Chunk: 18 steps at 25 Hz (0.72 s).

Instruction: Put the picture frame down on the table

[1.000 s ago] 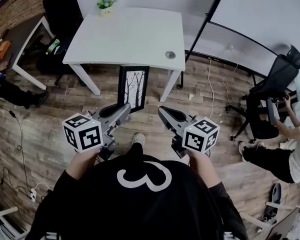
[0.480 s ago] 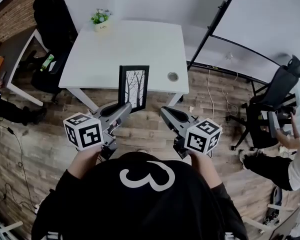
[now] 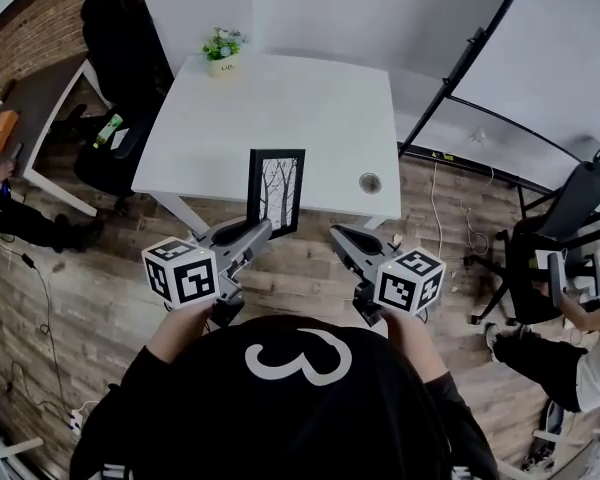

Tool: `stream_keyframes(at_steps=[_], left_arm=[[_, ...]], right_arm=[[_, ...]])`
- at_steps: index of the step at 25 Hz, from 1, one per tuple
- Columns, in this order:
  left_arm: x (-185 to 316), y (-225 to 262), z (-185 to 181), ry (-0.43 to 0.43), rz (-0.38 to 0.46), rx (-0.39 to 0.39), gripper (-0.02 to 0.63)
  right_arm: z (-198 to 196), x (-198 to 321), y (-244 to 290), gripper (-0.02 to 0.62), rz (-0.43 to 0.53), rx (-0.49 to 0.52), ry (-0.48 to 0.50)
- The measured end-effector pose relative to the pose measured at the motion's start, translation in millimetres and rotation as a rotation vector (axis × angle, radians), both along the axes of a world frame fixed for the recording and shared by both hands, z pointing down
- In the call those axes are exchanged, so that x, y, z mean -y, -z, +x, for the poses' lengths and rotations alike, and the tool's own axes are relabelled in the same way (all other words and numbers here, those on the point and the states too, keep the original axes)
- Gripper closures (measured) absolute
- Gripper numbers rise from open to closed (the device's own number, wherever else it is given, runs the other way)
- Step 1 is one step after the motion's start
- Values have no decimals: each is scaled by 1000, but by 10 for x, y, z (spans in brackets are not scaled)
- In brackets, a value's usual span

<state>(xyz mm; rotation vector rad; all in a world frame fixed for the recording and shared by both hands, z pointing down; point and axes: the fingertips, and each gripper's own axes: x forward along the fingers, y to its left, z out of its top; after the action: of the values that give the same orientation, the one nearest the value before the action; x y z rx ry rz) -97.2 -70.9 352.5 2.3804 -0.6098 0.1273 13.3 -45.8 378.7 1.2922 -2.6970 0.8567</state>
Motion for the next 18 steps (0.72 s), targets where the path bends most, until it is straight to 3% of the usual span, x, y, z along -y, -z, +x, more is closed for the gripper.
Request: stream_keyframes(at_steps=[18], left_arm=[[95, -96, 47, 22, -10, 5, 541]], right_arm=[[25, 152, -76, 572, -2, -10, 45]])
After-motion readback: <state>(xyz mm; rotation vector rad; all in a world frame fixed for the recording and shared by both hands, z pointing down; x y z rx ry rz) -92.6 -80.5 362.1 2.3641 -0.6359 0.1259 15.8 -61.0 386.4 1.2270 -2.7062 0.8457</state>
